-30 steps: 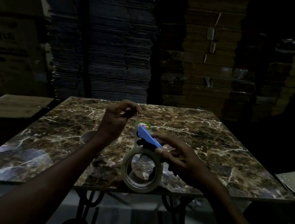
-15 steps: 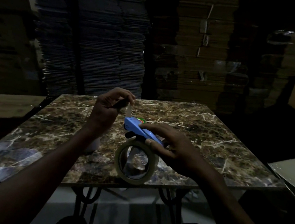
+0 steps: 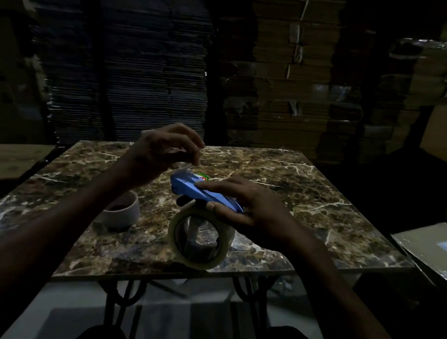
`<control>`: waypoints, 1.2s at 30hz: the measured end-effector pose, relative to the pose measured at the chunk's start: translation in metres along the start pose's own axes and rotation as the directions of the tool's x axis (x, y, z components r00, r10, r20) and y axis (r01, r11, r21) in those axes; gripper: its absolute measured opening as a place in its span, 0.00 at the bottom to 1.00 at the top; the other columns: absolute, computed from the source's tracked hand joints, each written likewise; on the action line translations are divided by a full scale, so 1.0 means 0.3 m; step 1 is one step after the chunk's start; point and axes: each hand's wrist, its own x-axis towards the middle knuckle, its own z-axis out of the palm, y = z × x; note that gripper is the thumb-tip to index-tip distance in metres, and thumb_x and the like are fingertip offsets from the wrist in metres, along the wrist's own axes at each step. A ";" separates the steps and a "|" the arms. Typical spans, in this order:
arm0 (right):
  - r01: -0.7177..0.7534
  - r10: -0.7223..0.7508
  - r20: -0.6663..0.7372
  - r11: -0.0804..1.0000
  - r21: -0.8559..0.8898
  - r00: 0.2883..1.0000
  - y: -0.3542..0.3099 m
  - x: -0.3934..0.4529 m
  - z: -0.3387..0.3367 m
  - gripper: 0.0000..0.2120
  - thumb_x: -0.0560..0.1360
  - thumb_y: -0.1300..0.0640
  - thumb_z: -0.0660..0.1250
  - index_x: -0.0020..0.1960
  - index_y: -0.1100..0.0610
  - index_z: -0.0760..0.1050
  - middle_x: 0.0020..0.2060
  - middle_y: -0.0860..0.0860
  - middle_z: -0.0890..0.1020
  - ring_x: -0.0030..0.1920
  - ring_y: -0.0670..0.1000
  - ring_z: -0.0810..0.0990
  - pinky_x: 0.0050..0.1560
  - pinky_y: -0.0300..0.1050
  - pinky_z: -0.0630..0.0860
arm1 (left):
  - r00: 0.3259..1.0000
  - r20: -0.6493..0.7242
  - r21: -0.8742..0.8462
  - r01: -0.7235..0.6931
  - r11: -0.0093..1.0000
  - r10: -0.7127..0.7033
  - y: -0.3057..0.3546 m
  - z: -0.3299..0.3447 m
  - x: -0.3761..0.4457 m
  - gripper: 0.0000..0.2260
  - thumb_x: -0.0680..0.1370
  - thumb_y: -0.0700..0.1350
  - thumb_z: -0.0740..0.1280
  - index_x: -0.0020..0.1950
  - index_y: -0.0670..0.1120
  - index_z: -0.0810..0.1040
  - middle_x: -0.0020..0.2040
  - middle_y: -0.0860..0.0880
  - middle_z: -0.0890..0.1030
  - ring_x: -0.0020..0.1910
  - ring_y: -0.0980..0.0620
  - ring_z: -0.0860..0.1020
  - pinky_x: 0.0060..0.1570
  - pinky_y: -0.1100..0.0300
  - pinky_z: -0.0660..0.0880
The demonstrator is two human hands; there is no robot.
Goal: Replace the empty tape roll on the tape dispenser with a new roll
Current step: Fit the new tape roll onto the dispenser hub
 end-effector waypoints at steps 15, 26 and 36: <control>-0.055 0.049 -0.180 0.998 -0.025 0.983 -0.036 -0.017 -0.012 0.22 0.74 0.37 0.67 0.62 0.44 0.65 0.54 0.42 0.80 0.43 0.46 0.80 0.38 0.48 0.78 | 0.958 0.284 0.242 -0.108 0.964 0.036 0.035 -0.037 0.075 0.17 0.74 0.35 0.75 0.43 0.60 0.83 0.63 0.53 0.76 0.56 0.68 0.77 0.55 0.55 0.79; -0.060 0.047 -0.221 0.997 -0.051 0.974 -0.024 -0.029 0.012 0.23 0.73 0.36 0.68 0.61 0.45 0.65 0.53 0.42 0.81 0.40 0.48 0.82 0.37 0.48 0.78 | 0.929 0.340 0.381 0.007 0.925 -0.147 0.033 -0.036 0.093 0.16 0.73 0.61 0.74 0.59 0.66 0.79 0.61 0.65 0.76 0.60 0.58 0.78 0.62 0.39 0.70; -0.120 0.121 -0.262 0.993 0.021 0.957 -0.003 0.004 0.024 0.21 0.73 0.38 0.67 0.61 0.44 0.66 0.53 0.43 0.81 0.47 0.47 0.83 0.41 0.50 0.80 | 0.957 0.249 0.437 0.025 0.899 -0.148 0.053 -0.037 0.050 0.26 0.78 0.69 0.51 0.53 0.60 0.86 0.53 0.63 0.82 0.53 0.66 0.76 0.57 0.48 0.60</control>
